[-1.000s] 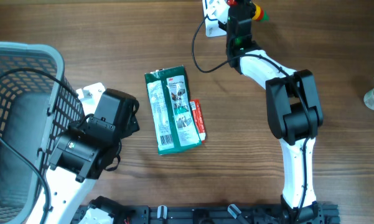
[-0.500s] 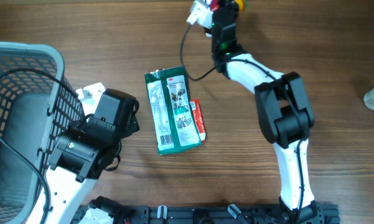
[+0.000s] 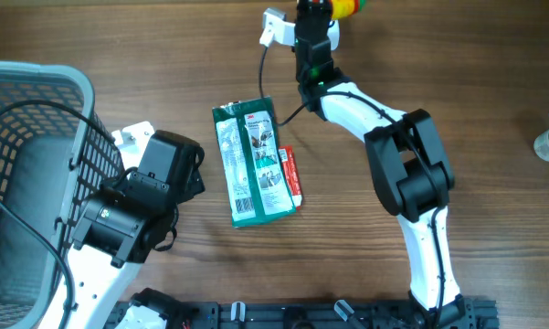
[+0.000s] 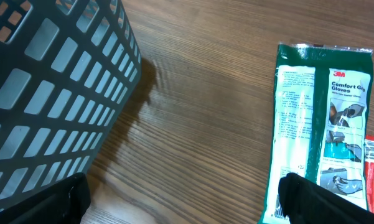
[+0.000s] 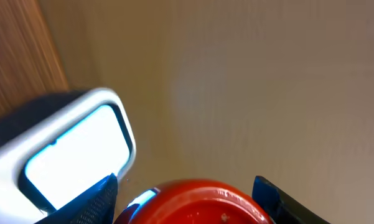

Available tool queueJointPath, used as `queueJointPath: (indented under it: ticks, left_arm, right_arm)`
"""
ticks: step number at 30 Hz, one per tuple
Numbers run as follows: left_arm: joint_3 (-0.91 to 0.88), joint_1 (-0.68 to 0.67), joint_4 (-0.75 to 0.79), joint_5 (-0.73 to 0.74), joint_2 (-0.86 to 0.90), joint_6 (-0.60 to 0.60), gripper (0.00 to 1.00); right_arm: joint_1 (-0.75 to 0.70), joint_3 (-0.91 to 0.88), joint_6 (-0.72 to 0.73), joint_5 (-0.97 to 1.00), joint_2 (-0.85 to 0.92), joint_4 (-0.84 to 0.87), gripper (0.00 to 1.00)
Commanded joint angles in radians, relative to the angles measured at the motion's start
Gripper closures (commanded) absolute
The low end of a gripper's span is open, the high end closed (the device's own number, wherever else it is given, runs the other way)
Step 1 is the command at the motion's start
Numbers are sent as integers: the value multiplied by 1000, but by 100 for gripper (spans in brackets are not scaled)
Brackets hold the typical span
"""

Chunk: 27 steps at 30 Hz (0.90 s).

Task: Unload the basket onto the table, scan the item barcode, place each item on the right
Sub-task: 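Carry the sauce bottle to the right edge and lay it down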

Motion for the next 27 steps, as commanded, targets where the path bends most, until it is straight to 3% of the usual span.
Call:
queueJointPath:
  ticks: [1, 6, 8, 10, 15, 21, 23, 27]
  left_arm:
    - [-2, 4, 0, -12, -2, -18, 0]
    - [-2, 4, 0, -13, -2, -18, 0]
    - [-2, 4, 0, -13, -2, -17, 0]
    - [-2, 4, 0, -13, -2, -18, 0]
    - [-2, 4, 0, -12, -2, -17, 0]
    - [-2, 4, 0, -13, -2, -17, 0]
    - [-2, 4, 0, -13, -2, -17, 0]
    - [-2, 4, 0, -13, -2, -18, 0]
  right_arm:
    - [-97, 33, 38, 122, -149, -68, 35]
    - [-311, 33, 290, 145, -187, -399, 36]
    - [-425, 33, 458, 89, -187, -550, 35]
    - [-529, 33, 576, 47, -185, -631, 35]
    - [-737, 30, 698, -87, -172, -735, 33]
    - [-832, 27, 777, -197, -172, -800, 20]
    - [-835, 27, 845, -195, -178, -815, 0]
    - [-788, 27, 940, -246, -241, -837, 0]
